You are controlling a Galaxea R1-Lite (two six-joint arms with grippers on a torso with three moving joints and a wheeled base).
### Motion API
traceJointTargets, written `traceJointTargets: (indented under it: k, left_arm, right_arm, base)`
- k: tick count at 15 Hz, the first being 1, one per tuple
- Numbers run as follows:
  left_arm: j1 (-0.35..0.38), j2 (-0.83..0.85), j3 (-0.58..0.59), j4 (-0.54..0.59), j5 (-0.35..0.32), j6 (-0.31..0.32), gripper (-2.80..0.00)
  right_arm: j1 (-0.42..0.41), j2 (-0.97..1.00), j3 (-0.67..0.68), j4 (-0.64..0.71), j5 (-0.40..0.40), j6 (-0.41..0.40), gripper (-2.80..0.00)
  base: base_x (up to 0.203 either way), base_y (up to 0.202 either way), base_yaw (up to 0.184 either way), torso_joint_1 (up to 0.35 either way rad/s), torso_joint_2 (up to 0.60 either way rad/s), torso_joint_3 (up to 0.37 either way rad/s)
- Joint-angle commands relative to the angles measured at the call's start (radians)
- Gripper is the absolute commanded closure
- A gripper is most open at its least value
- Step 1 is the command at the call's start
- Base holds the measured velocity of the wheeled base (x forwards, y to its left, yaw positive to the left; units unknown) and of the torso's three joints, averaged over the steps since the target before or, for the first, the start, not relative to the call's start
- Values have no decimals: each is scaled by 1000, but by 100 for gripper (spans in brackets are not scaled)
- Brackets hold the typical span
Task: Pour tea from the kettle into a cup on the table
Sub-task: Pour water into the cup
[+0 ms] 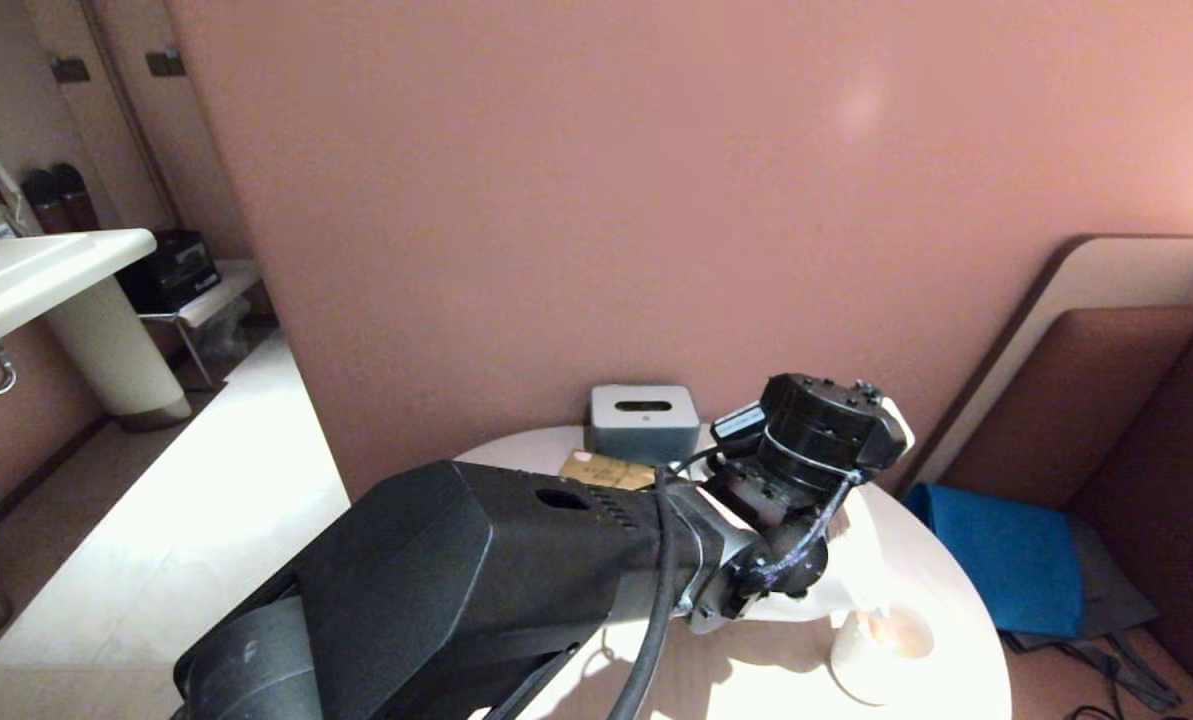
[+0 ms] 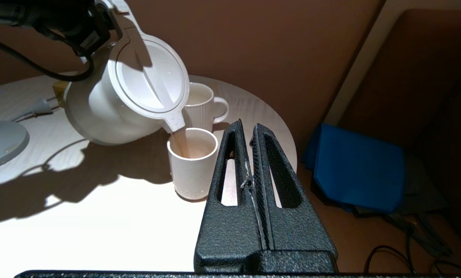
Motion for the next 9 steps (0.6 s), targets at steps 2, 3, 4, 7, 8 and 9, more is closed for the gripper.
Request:
traceJointTargets:
  k: [2,3,4,7,8,9]
  left_arm:
    - [0,-2,-4,-3,3,20,0]
    - [0,-2,-7,-3,3,26,0]
    - [0,-4,-7,-3,3,29,0]
    - [-3,-10,-8,-3,3,30,0]
    - [-5,-11,-12,-3,3,32,0]
    - [-5,-11,-14,-3,3,35,0]
  right_arm:
    - [0,1,0,-1,0,0,0]
    - [0,1,0,-1,0,0,0]
    - [0,1,0,-1,0,0,0]
    - [0,1,0,-1,0,0,0]
    - [0,1,0,-1,0,0,0]
    - [0,1,0,-1,0,0,0]
  base:
    - [0,0,0,0,0,0]
    - [0,0,0,0,0,0]
    - [0,0,0,0,0,0]
    - [0,0,0,0,0,0]
    - [0,0,0,0,0,0]
    - [0,0,0,0,0,0]
